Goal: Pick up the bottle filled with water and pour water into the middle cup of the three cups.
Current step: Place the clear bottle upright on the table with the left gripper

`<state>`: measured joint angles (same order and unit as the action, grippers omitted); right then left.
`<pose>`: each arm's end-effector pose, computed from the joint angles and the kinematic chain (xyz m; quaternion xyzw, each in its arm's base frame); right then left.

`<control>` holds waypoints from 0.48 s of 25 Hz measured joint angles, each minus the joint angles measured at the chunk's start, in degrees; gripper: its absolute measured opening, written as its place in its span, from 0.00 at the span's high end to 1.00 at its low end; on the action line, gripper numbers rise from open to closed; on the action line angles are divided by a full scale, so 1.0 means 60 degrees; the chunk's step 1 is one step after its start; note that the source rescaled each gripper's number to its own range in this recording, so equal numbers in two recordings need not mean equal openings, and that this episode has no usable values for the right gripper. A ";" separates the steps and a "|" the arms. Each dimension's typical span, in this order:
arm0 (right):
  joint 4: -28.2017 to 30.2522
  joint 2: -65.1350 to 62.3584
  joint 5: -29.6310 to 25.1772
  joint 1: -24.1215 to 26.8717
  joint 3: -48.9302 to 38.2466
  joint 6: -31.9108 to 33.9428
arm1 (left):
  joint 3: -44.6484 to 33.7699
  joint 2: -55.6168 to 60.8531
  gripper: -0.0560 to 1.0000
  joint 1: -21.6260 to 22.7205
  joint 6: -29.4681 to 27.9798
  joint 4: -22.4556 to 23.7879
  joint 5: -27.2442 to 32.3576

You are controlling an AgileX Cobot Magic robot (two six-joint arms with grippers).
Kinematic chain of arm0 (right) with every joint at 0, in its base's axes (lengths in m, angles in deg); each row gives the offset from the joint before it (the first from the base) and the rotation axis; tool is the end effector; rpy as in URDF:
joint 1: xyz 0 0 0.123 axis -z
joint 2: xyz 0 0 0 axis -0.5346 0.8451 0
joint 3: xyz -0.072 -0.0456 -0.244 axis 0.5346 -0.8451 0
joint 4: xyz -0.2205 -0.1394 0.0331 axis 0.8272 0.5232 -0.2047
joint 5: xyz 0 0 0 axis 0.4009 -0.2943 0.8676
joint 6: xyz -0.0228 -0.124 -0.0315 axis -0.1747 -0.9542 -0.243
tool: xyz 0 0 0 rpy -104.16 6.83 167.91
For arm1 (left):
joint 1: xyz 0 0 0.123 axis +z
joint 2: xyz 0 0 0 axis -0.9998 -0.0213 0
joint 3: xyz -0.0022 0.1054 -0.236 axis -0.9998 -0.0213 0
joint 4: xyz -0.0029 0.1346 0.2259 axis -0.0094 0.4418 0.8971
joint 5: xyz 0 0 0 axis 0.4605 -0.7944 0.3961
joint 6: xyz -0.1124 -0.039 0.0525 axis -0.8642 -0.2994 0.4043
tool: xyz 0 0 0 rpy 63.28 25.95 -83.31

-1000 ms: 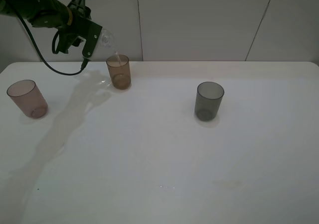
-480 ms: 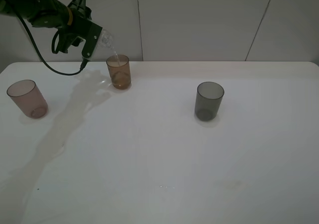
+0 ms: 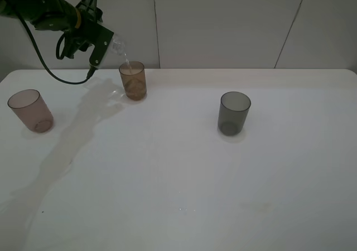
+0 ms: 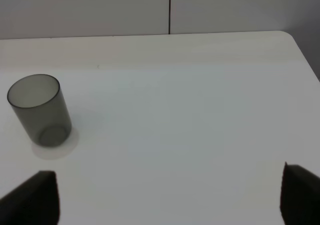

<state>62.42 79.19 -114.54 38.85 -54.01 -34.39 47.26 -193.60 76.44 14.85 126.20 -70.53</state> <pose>0.0634 -0.0073 0.2714 0.0426 0.8469 -0.0338 0.5289 0.4950 -0.0965 0.1441 0.7694 0.4212 0.3931 0.2759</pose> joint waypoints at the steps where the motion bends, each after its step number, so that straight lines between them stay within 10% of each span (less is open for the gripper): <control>1: 0.0000 0.0000 0.0000 0.0000 0.0000 0.0000 | 0.0000 0.0000 0.94 0.0000 0.0003 0.0037 0.0000; 12: 0.0000 0.0000 0.0000 0.0000 0.0000 0.0000 | 0.0000 0.0000 0.94 0.0000 0.0014 0.0598 0.0023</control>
<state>62.42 79.19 -114.54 38.85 -54.01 -34.39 47.26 -193.60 76.44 14.93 129.79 -70.39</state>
